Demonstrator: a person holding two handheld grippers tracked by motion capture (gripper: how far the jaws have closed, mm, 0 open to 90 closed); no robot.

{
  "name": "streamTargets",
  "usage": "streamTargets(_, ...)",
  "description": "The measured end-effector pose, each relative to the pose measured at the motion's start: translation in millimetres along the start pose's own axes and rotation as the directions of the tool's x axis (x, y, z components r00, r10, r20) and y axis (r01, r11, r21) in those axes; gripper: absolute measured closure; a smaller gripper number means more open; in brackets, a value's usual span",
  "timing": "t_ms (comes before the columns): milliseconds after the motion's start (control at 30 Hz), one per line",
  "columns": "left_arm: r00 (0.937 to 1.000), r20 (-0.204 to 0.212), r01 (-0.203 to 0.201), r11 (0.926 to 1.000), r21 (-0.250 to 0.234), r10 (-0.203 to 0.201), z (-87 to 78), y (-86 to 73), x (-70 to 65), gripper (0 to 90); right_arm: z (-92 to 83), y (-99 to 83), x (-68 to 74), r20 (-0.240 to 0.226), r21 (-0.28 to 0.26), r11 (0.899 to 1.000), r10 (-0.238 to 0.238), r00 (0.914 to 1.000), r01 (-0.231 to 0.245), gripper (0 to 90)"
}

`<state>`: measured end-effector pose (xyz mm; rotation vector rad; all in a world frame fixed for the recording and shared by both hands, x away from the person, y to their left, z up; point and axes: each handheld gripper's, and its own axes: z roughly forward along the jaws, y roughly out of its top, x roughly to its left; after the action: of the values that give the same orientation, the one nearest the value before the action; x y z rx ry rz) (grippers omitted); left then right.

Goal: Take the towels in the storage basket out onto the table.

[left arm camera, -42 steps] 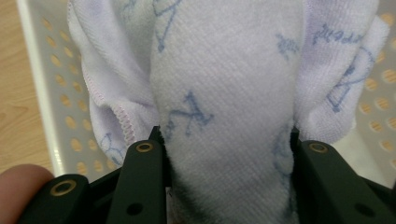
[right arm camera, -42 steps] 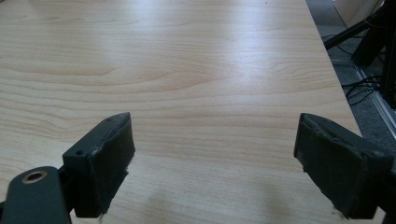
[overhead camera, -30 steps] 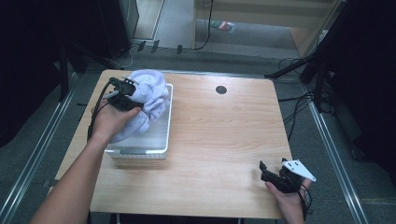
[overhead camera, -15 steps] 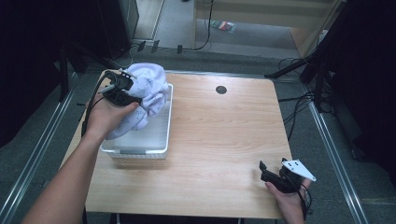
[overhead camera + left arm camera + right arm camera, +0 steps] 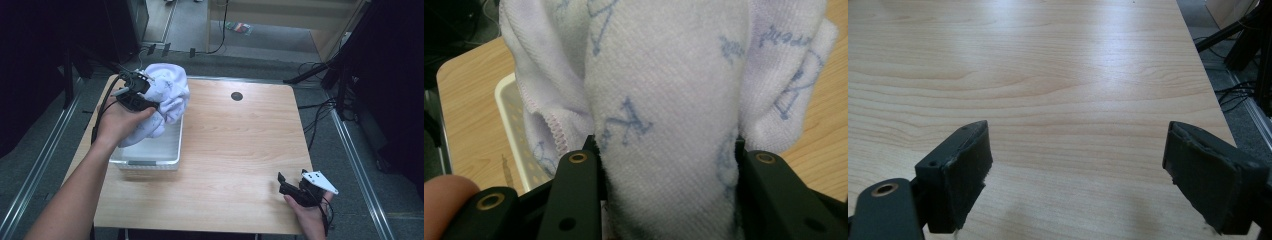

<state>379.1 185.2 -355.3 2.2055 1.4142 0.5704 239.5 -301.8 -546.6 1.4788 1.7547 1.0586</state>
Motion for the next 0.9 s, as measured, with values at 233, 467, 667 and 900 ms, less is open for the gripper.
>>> streamTargets(233, 0.9992, 0.03, -0.026, 0.9996, -0.002, 0.026, 1.9, 7.6, -16.9, 60.0, 0.1, 0.0, 0.0, 0.0, 0.001, 1.0, -0.002, 1.0, 0.002, 12.1)
streamTargets(467, 0.9972, 0.059, -0.046, 0.9989, 0.005, 0.046, 6.7, 15.4, -34.1, 60.0, 0.1, 0.1, 0.0, 0.0, 0.002, 1.0, -0.002, 1.0, 0.002, 12.2)
streamTargets(667, 0.9928, 0.1, -0.069, 0.9974, 0.021, 0.066, 14.7, 22.0, -54.9, 60.0, -0.1, 0.0, -0.2, -0.002, -0.003, 1.0, -0.002, 1.0, 0.002, 12.1)
streamTargets(900, 0.9856, 0.141, -0.099, 0.9944, 0.035, 0.094, 27.3, 28.6, -81.5, 59.9, -0.3, -0.1, -0.3, -0.003, -0.002, 1.0, 0.001, 1.0, -0.001, 12.2)
